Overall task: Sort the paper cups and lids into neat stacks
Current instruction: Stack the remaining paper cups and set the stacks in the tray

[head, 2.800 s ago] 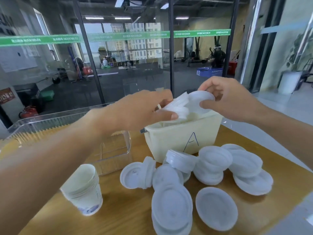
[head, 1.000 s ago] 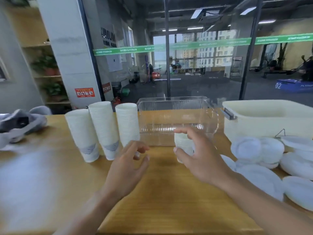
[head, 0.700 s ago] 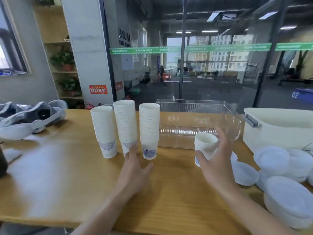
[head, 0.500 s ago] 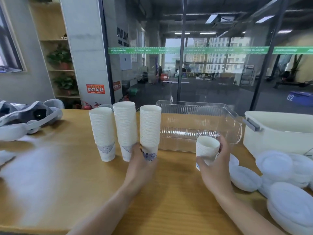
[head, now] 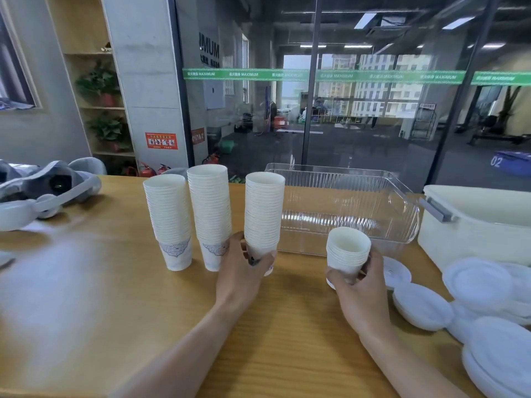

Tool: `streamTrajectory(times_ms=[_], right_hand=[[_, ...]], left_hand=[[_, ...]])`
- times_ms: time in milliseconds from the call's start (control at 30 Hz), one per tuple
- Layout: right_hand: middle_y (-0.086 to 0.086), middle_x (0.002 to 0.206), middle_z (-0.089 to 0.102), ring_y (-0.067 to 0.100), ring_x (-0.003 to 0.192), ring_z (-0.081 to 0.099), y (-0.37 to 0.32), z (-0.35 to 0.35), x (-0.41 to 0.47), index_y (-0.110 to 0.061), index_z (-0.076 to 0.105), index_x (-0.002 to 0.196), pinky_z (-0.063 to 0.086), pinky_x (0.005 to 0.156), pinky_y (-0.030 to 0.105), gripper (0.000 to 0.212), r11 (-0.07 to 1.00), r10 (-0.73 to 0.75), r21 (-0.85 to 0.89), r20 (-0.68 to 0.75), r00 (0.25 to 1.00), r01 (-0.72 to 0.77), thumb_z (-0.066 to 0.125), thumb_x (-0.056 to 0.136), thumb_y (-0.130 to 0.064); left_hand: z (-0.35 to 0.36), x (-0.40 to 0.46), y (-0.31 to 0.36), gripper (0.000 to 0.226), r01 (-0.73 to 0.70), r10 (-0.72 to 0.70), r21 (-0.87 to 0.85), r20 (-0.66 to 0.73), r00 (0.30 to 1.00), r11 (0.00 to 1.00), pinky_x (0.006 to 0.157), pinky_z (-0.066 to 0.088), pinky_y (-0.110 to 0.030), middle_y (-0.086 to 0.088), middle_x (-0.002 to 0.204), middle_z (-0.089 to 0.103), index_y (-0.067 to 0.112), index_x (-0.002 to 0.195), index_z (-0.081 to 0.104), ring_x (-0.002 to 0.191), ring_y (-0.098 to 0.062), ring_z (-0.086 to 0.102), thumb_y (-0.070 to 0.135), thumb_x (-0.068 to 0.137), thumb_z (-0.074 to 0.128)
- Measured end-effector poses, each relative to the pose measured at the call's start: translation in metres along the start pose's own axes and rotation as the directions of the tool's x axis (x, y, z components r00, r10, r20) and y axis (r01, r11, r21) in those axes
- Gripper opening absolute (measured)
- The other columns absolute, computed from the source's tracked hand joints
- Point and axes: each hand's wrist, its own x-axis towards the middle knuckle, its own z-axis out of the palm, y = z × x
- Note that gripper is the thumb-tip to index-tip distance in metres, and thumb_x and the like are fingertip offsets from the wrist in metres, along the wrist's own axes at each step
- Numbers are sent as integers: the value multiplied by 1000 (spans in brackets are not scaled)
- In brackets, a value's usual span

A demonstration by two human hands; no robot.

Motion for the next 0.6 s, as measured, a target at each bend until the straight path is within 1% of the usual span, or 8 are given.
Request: streamTrajectory(times_ms=[100, 167, 300, 367, 433, 500, 533, 600], right_hand=[[-29, 121, 57, -10, 108, 57, -9, -2, 2, -39, 41, 137, 47, 81, 20, 71, 999, -28, 20, 2, 1000, 28, 81, 86, -12], [-27, 126, 57, -3, 113, 58, -22, -2, 11, -36, 42, 142, 47, 79, 17, 73, 997, -73, 30, 9, 997, 73, 83, 85, -15], [-23, 119, 58, -9, 104, 58, -55, 3, 55, -32, 44, 137, 48, 70, 11, 71, 994, -106, 18, 31, 994, 105, 84, 82, -11], [-17, 114, 60, -2, 102, 59, -67, 7, 83, -26, 48, 135, 45, 66, 14, 68, 996, -85, -20, 42, 995, 86, 85, 80, -12], [-10, 113, 61, 2, 96, 59, -72, 11, 109, -24, 49, 133, 44, 53, 12, 66, 998, -45, -50, 59, 997, 48, 85, 79, -12], [-6, 113, 60, 3, 90, 59, -70, 16, 134, -23, 47, 129, 43, 42, 11, 65, 995, -3, -96, 88, 996, 12, 86, 79, -11], [-4, 113, 60, 8, 92, 61, -67, 19, 145, -23, 47, 126, 46, 45, 16, 63, 992, 15, -130, 92, 996, -3, 86, 78, -11], [-2, 113, 60, 19, 102, 62, -55, 23, 169, -21, 47, 121, 48, 63, 27, 62, 978, 59, -203, 98, 993, -38, 88, 76, -13]], left_hand=[[0, -4, 11, 54, -67, 67, -13, -23, 998, 998, 67, 48, -4, 20, 113, 66, 27, 131, 50, 93, 19, 60, 40, 88, 80], [0, -1, 30, 53, -111, 110, -23, -38, 993, 994, 67, 49, -5, 22, 106, 67, 26, 128, 53, 91, 19, 61, 39, 86, 82], [7, 29, 69, 55, -164, 163, 29, 25, 986, 986, 60, 47, -4, 29, 94, 63, 32, 121, 51, 82, 25, 58, 44, 80, 85], [16, 51, 79, 61, -162, 160, 29, 67, 985, 986, 66, 52, -8, 28, 97, 65, 32, 127, 50, 84, 19, 62, 41, 80, 86], [29, 75, 82, 62, -166, 161, 65, 79, 984, 984, 75, 59, -22, 21, 103, 66, 29, 127, 51, 90, 5, 66, 41, 78, 87], [43, 101, 81, 59, -131, 119, 127, 94, 988, 983, 70, 55, -22, 14, 106, 65, 23, 124, 53, 94, -6, 65, 40, 78, 86], [51, 114, 80, 60, -116, 103, 145, 92, 990, 983, 68, 54, -22, 11, 108, 66, 21, 125, 53, 96, -10, 65, 39, 77, 85], [66, 137, 77, 64, -97, 85, 166, 76, 993, 981, 73, 54, -30, 8, 111, 66, 20, 129, 52, 103, -17, 63, 35, 76, 83]])
